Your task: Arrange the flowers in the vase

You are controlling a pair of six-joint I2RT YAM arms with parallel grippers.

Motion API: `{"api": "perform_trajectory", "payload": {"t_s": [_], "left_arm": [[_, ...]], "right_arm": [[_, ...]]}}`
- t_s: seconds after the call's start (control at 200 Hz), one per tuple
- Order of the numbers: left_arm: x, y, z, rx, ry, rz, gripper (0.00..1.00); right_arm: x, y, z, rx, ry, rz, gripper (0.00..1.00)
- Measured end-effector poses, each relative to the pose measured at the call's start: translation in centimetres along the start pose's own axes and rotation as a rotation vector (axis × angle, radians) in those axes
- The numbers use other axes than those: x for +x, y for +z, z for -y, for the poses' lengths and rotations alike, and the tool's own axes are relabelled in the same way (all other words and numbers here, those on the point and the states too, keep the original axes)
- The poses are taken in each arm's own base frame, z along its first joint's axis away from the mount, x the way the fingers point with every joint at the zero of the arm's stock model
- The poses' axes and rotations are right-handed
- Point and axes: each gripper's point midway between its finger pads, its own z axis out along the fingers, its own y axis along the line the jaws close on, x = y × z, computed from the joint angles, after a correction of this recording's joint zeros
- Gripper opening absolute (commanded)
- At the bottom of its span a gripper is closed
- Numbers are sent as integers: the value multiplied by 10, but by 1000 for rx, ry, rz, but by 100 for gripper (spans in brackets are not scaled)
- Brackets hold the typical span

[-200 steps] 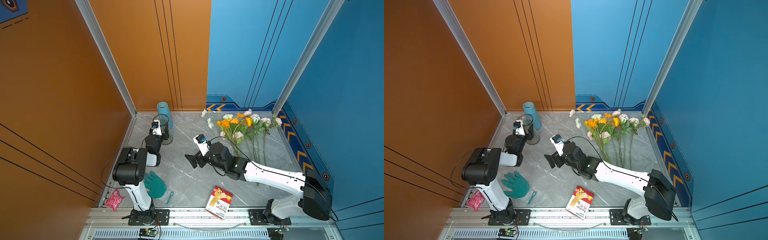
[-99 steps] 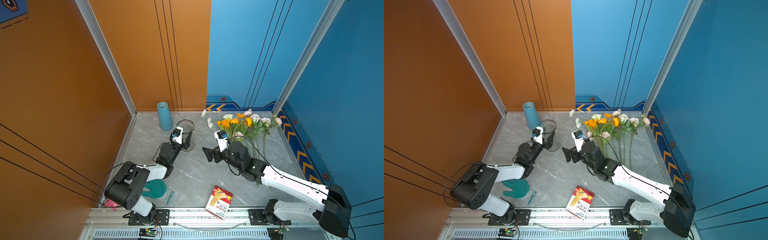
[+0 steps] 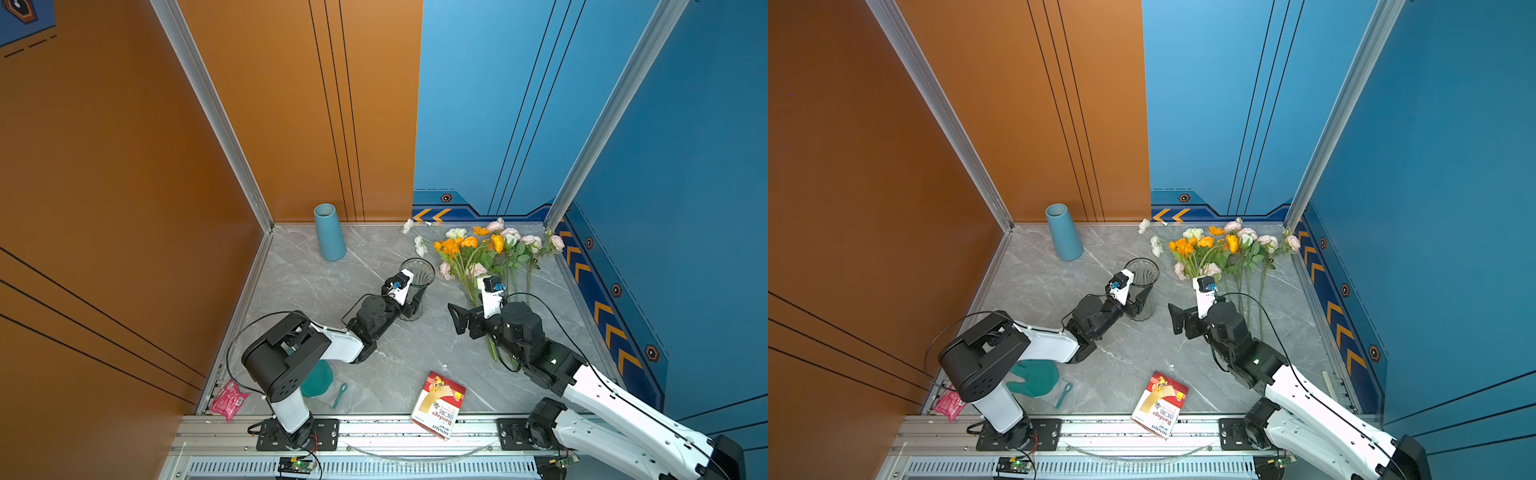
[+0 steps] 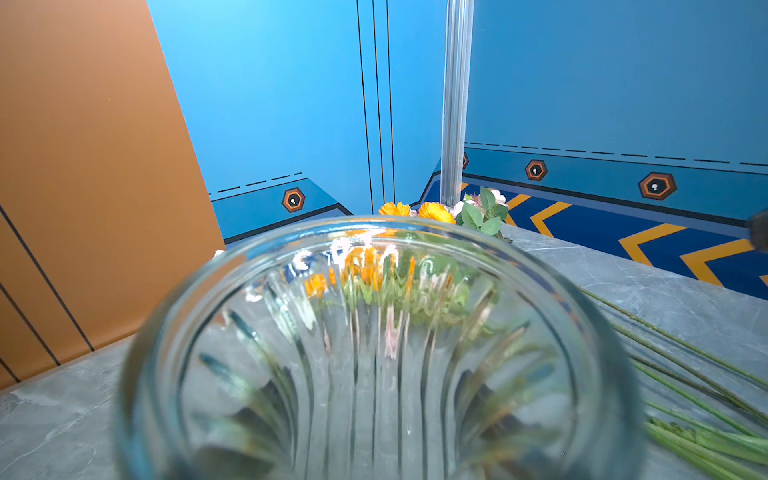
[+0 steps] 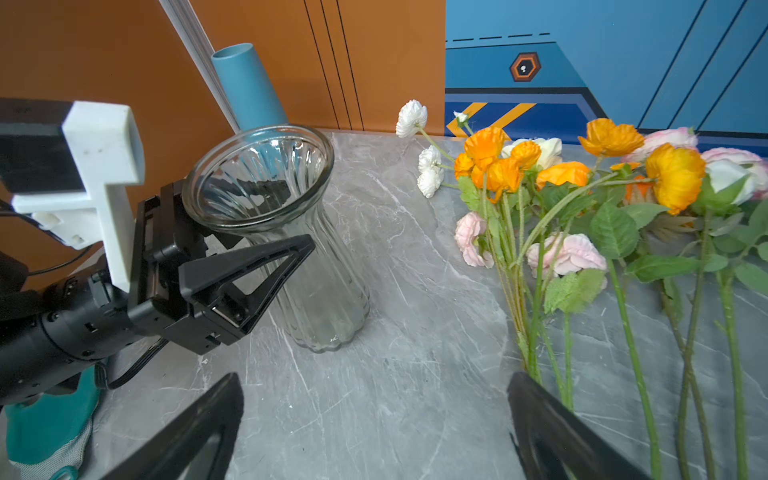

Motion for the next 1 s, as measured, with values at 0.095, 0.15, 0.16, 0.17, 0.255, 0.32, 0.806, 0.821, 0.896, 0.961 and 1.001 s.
{"api": "perform_trajectory", "payload": {"t_s": [0.095, 0.15, 0.16, 0.17, 0.255, 0.32, 0.806, 0.821, 0.896, 0.961, 1.001], "left_arm": [[2, 0, 1, -8, 2, -5, 29], [1, 0, 0, -12, 1, -3, 30], [1, 0, 0, -13, 0, -3, 30], [1, 0, 0, -14, 0, -2, 30], [1, 0, -1, -22, -7, -2, 31], [1, 0, -3, -29, -17, -2, 32], [8, -16, -7, -58, -60, 8, 67], [8, -17, -7, -59, -61, 8, 70], [7, -20, -9, -67, -71, 16, 80], [3, -22, -10, -74, -75, 30, 90], [-1, -24, -11, -78, -80, 41, 98]], "right_arm": [[-2, -4, 10, 23, 15, 9, 100], [-1, -3, 11, 24, 16, 4, 100], [-1, -3, 11, 23, 17, 4, 100], [0, -3, 11, 23, 16, 1, 100], [5, 0, 9, 14, 13, -22, 100], [9, 3, 8, 10, 11, -39, 100], [20, 9, 3, -22, 7, -84, 100], [20, 9, 3, -23, 8, -85, 100], [21, 9, 2, -25, 7, -88, 100], [21, 9, 2, -27, 8, -89, 100], [21, 9, 2, -27, 8, -89, 100]]}}
